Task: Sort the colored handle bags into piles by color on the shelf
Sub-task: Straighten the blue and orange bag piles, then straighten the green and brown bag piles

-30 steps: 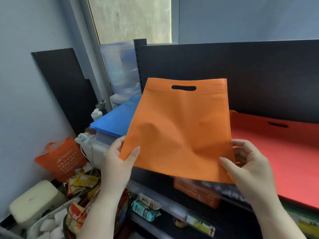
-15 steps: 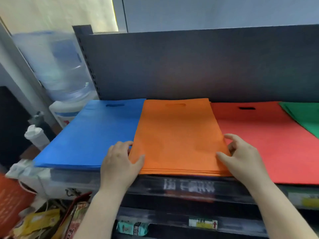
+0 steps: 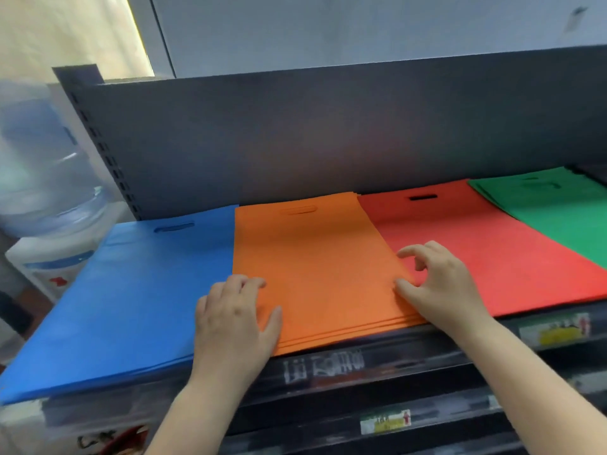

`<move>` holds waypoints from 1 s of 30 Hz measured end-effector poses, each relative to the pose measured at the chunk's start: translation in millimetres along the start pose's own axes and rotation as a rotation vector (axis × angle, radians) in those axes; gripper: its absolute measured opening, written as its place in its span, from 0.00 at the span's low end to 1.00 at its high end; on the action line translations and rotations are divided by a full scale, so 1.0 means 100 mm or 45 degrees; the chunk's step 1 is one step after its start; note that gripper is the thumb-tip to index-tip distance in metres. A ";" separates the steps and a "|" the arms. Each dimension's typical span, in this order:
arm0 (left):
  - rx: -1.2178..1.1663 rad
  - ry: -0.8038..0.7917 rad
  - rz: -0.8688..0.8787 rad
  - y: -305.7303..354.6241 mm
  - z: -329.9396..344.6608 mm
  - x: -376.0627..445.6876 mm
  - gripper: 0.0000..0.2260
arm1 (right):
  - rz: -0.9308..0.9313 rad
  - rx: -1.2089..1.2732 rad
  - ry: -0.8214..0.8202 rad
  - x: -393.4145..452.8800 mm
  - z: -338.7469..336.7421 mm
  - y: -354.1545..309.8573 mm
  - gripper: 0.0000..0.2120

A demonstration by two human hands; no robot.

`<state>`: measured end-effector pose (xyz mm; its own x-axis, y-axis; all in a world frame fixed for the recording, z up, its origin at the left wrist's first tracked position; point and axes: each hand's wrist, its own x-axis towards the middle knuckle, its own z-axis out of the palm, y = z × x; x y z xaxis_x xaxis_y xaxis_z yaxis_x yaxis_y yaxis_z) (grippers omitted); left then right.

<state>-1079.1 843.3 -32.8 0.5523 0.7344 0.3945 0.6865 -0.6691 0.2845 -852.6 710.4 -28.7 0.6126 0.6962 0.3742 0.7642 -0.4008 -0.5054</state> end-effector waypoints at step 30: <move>-0.092 0.009 1.375 6.00 0.86 0.66 0.21 | 0.541 -1.175 0.149 -0.90 -4.06 3.35 0.27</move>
<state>-590.2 500.4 88.7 0.8458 -0.2479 0.4724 -0.1911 -0.9675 -0.1656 -569.6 270.8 84.0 0.8473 0.3467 0.4024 0.3062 -0.9379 0.1633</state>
